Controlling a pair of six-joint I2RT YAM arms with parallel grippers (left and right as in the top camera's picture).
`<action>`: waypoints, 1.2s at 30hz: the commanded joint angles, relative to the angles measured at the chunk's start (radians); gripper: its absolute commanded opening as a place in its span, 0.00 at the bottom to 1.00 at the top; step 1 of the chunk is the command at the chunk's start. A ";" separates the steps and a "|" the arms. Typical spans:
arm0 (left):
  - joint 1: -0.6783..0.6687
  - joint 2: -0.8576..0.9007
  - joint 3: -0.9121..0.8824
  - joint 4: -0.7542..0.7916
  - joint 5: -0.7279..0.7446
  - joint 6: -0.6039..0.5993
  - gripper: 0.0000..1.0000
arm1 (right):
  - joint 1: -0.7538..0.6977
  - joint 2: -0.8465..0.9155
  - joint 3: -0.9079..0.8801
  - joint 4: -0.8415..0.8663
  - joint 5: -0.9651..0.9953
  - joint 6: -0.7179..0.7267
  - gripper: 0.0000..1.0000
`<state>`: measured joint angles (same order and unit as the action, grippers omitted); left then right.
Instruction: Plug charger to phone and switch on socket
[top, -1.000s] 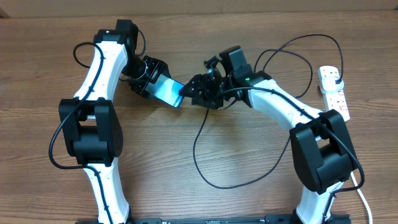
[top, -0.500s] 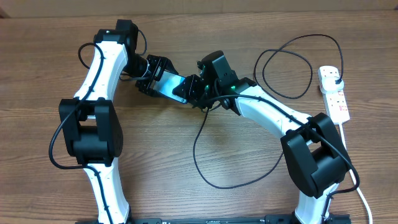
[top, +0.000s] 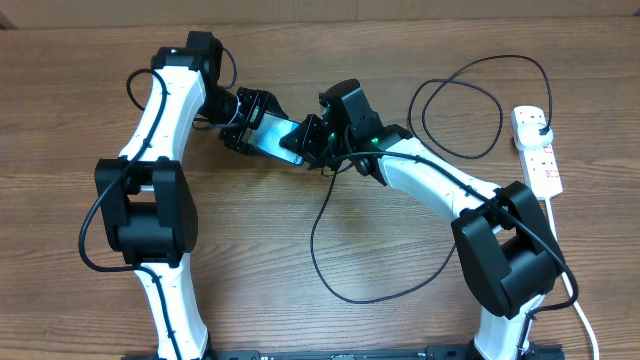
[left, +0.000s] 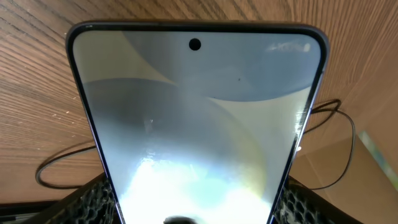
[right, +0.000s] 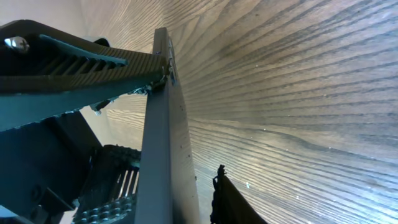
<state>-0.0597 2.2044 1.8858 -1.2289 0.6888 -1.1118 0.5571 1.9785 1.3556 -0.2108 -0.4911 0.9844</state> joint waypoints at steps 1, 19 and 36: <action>-0.006 -0.006 0.020 0.000 0.044 -0.023 0.68 | 0.000 -0.031 0.003 0.001 0.011 0.042 0.20; -0.006 -0.006 0.020 0.008 0.019 0.003 1.00 | -0.011 -0.031 0.003 0.030 -0.050 0.067 0.04; -0.005 -0.106 0.063 0.142 0.280 0.739 0.96 | -0.257 -0.302 0.003 -0.160 -0.055 -0.120 0.04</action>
<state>-0.0593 2.1994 1.9072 -1.0927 0.9356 -0.4892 0.3328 1.8175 1.3476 -0.3508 -0.5583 0.9298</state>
